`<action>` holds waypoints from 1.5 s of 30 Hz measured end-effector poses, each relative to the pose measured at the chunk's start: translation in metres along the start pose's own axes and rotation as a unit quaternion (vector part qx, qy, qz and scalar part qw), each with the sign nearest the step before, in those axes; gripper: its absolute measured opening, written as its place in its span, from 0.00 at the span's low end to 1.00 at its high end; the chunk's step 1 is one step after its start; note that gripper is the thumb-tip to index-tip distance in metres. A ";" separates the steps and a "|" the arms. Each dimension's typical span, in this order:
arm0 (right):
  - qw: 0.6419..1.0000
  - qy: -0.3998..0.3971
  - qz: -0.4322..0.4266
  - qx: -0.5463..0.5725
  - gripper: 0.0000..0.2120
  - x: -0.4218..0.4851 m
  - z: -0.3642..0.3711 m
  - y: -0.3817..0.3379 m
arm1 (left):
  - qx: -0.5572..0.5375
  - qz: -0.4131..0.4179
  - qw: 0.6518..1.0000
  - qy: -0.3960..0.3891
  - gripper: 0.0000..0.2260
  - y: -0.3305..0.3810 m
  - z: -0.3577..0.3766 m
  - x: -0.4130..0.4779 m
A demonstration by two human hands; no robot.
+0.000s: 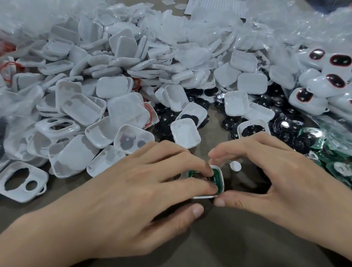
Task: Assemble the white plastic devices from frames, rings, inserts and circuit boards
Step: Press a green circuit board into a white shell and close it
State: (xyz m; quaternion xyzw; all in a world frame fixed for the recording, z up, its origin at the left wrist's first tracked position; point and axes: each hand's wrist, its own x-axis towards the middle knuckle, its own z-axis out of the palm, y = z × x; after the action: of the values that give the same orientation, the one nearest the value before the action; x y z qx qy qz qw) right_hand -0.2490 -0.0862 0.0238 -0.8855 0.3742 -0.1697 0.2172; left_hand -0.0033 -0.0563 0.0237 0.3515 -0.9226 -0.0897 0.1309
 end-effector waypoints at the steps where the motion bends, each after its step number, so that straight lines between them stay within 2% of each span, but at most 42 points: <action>1: 1.000 0.001 -0.002 0.000 0.23 0.000 0.000 0.000 | 0.000 0.000 1.000 0.001 0.14 0.000 0.000 0.000; 16: 1.000 0.003 -0.009 -0.006 0.22 0.000 0.000 0.001 | -0.013 -0.001 1.000 0.010 0.15 0.004 -0.001 0.001; 22: 1.000 0.012 -0.010 -0.007 0.21 -0.001 0.000 0.002 | -0.014 -0.028 0.997 0.067 0.14 -0.002 -0.012 -0.001; 27: 0.999 0.012 -0.030 -0.028 0.16 0.000 0.001 0.002 | 0.015 -0.056 0.994 0.093 0.13 -0.008 -0.014 -0.001; 32: 0.998 0.003 -0.049 -0.035 0.10 0.001 0.001 0.002 | 0.017 -0.053 0.995 0.087 0.12 -0.008 -0.012 -0.001; 40: 0.998 0.002 -0.048 -0.040 0.10 0.000 0.002 0.004 | 0.016 -0.055 0.995 0.080 0.12 -0.009 -0.008 -0.001; 45: 0.998 0.000 -0.047 -0.039 0.09 0.000 0.002 0.004 | -0.006 -0.101 0.988 0.112 0.15 -0.010 -0.010 -0.001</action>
State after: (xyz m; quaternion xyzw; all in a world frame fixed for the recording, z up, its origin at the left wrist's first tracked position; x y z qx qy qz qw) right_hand -0.2508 -0.0882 0.0201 -0.9101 0.3380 -0.1648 0.1742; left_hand 0.0064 -0.0635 0.0305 0.4500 -0.8613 -0.0677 0.2261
